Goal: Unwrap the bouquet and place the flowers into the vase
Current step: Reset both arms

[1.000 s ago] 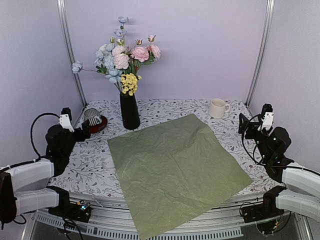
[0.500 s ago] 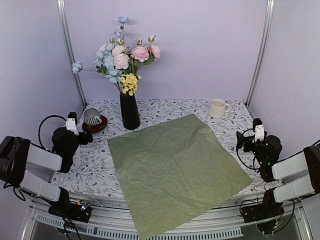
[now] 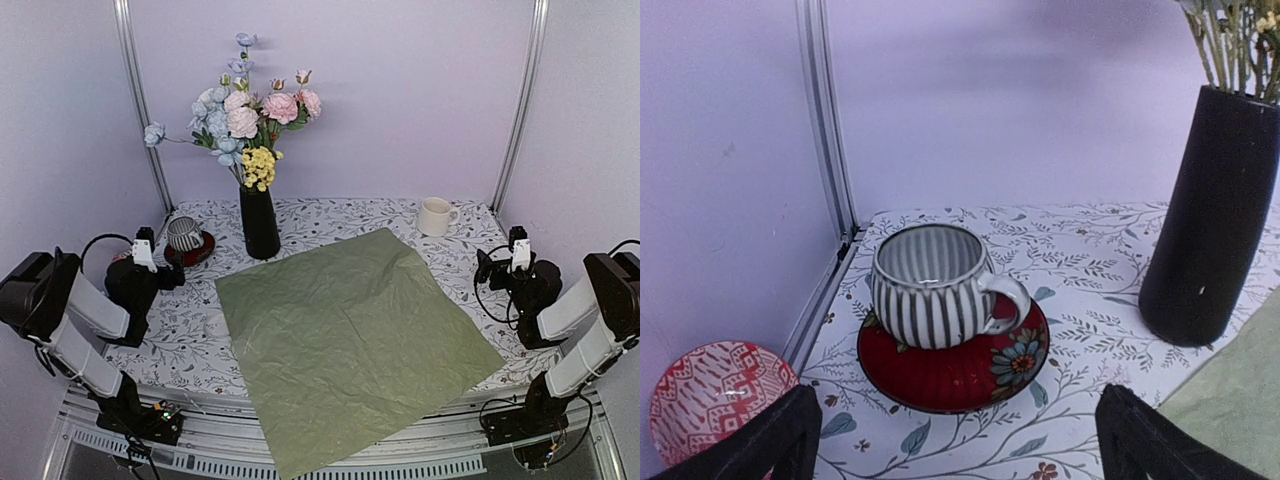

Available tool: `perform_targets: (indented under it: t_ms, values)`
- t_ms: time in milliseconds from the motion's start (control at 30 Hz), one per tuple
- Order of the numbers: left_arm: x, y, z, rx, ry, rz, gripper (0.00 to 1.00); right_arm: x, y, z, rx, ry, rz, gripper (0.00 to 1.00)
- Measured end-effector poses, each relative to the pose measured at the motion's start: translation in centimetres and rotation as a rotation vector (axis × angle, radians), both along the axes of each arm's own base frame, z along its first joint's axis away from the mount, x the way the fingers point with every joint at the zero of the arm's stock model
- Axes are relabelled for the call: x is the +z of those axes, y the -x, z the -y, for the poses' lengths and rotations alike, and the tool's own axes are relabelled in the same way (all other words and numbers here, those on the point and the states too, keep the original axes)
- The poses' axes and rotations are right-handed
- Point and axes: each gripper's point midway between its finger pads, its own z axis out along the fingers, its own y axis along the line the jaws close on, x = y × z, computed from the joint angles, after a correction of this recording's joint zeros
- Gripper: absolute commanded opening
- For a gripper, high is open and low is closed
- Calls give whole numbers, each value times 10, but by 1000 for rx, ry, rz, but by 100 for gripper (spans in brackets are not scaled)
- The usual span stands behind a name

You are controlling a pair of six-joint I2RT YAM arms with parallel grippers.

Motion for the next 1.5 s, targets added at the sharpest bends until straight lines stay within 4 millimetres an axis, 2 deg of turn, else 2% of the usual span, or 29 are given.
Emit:
perform_targets:
  t_ms: [167, 1500]
  values:
    - [4, -5, 3, -29, -1, 8, 98, 12, -7, 5, -17, -25, 32, 99]
    - [5, -6, 9, -63, -10, 13, 98, 12, -7, 5, -18, -36, 30, 99]
